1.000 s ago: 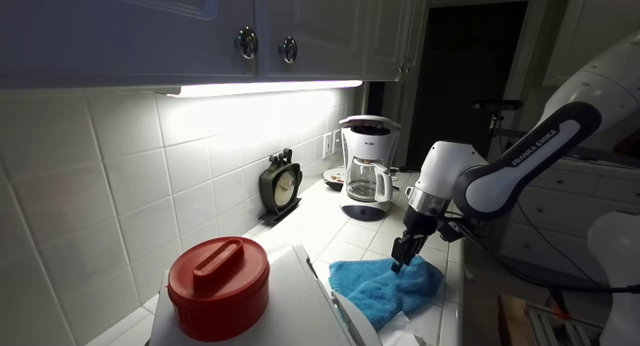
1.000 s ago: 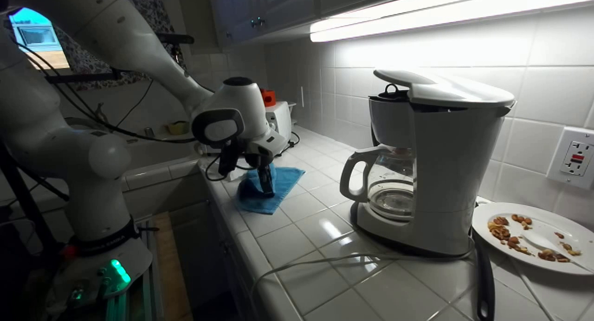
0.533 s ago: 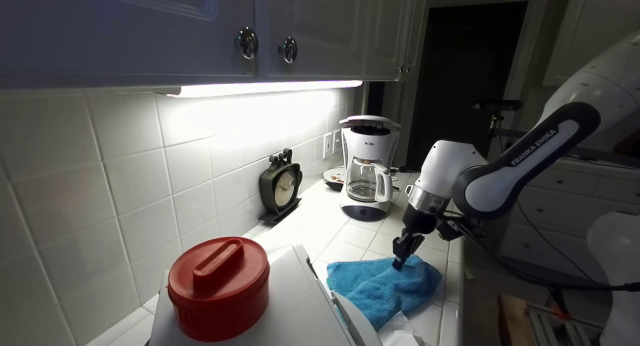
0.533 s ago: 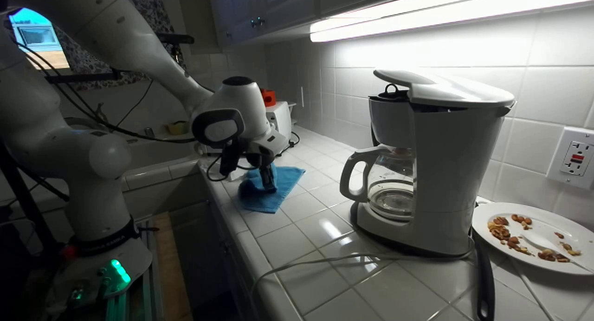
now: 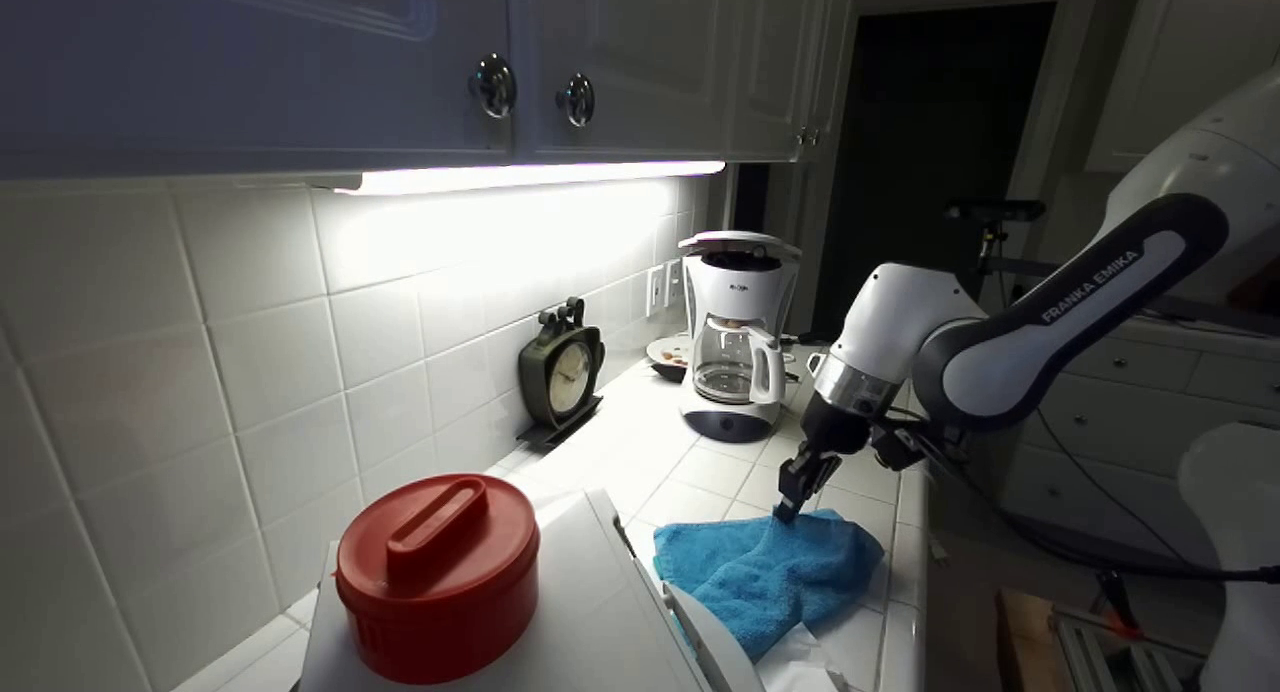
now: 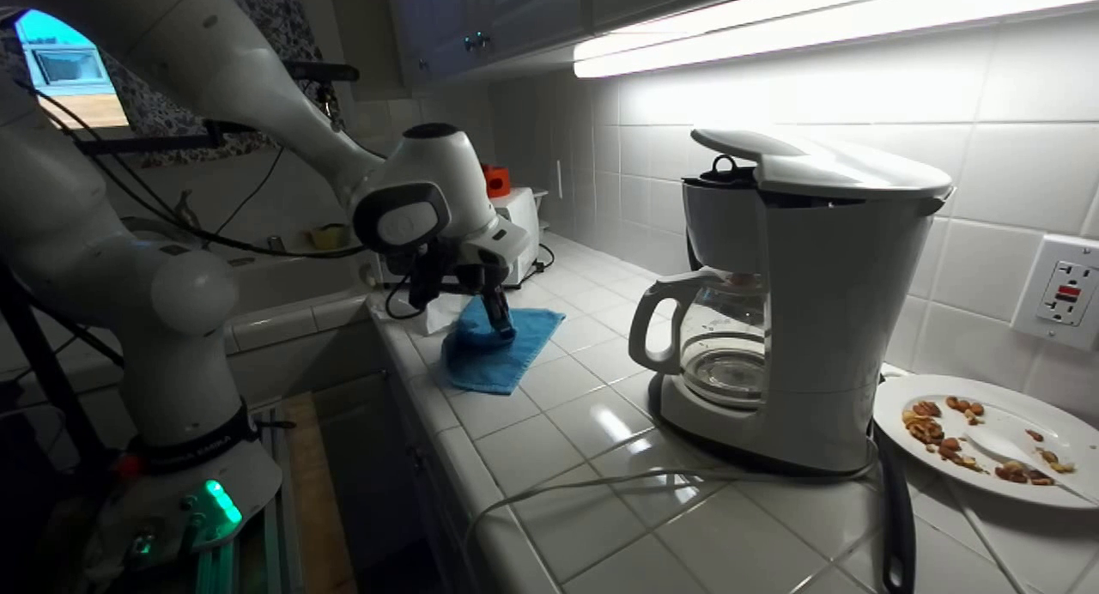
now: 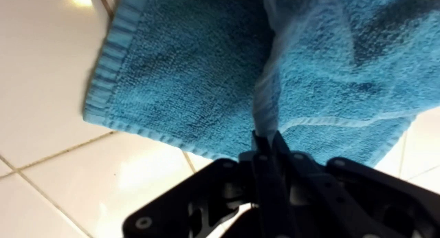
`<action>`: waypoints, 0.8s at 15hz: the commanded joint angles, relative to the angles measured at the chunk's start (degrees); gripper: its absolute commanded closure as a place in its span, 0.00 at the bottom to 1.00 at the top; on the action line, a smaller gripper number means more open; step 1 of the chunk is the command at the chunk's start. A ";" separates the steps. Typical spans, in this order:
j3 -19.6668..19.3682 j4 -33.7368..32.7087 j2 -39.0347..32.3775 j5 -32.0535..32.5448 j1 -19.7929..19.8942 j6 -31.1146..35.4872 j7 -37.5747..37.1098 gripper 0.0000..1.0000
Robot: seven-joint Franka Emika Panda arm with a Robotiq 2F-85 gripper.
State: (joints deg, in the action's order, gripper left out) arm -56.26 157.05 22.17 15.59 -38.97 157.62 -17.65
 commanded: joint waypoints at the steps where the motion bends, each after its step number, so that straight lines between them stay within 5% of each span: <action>1: 5.55 0.79 5.38 3.07 2.87 0.00 -1.69 0.96; 6: 4.25 0.46 12.83 -1.23 -3.62 -4.98 4.81 0.96; 12: 1.77 0.06 19.77 -2.76 -10.03 -20.88 14.44 0.96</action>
State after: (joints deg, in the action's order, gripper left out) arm -52.49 157.11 37.21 15.00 -46.32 144.04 -8.42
